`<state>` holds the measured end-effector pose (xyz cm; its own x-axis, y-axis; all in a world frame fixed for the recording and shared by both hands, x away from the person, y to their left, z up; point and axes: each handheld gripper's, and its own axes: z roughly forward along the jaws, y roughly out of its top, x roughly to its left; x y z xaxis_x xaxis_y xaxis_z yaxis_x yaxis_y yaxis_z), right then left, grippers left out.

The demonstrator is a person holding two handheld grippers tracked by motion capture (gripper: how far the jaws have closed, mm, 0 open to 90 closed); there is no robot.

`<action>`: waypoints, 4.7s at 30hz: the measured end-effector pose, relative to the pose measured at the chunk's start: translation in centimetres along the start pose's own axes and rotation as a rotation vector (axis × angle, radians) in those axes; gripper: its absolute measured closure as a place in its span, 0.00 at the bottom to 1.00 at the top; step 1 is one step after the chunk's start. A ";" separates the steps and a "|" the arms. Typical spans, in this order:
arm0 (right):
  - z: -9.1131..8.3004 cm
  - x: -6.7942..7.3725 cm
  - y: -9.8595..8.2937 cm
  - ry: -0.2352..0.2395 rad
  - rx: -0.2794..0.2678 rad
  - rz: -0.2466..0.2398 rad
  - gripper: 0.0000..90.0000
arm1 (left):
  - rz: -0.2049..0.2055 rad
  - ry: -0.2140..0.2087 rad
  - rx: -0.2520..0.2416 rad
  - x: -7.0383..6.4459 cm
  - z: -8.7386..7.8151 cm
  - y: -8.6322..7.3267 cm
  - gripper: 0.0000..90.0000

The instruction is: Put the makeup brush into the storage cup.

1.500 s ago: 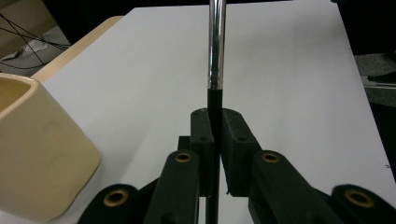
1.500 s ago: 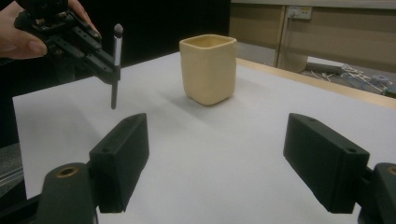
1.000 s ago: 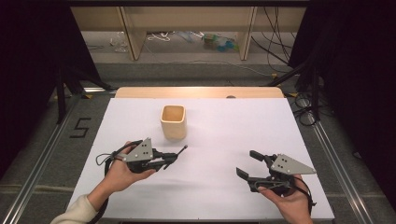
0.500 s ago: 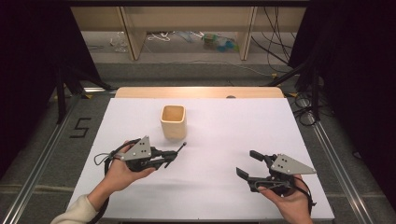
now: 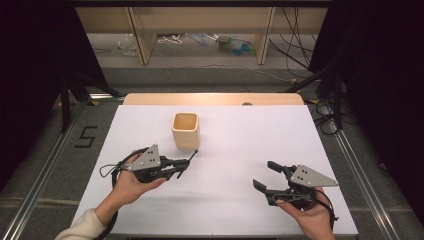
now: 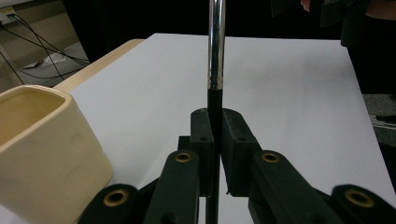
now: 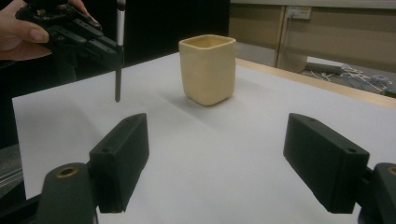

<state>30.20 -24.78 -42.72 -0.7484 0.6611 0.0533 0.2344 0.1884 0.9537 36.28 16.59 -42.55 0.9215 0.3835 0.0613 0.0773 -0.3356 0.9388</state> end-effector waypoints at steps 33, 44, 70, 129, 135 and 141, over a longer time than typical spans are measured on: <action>0.3 0.0 -0.1 0.013 -0.039 0.014 0.26 | -0.063 0.070 -0.086 0.5 -0.6 0.1 0.93; 0.2 0.0 -0.1 0.013 -0.031 0.011 0.26 | -0.079 0.093 -0.121 0.7 -0.8 0.3 0.93; 0.1 -0.1 0.0 -0.004 -0.043 0.007 0.26 | -0.101 0.144 -0.166 1.1 -1.3 0.7 0.93; 0.2 -0.8 -0.2 -0.022 -0.048 0.018 0.25 | -0.152 0.281 -0.272 2.4 -2.0 2.2 0.93; 0.0 -0.8 -0.1 -0.024 -0.022 0.013 0.25 | -0.155 0.295 -0.276 2.6 -1.9 2.4 0.93; 0.2 -0.8 -0.2 -0.023 -0.049 0.014 0.25 | -0.159 0.311 -0.280 2.7 -1.8 2.5 0.93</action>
<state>30.86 -25.17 -42.99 -0.7306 0.6801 0.0605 0.2139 0.1439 0.9662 38.26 18.36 -39.39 0.7448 0.6665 -0.0328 0.0634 -0.0218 0.9977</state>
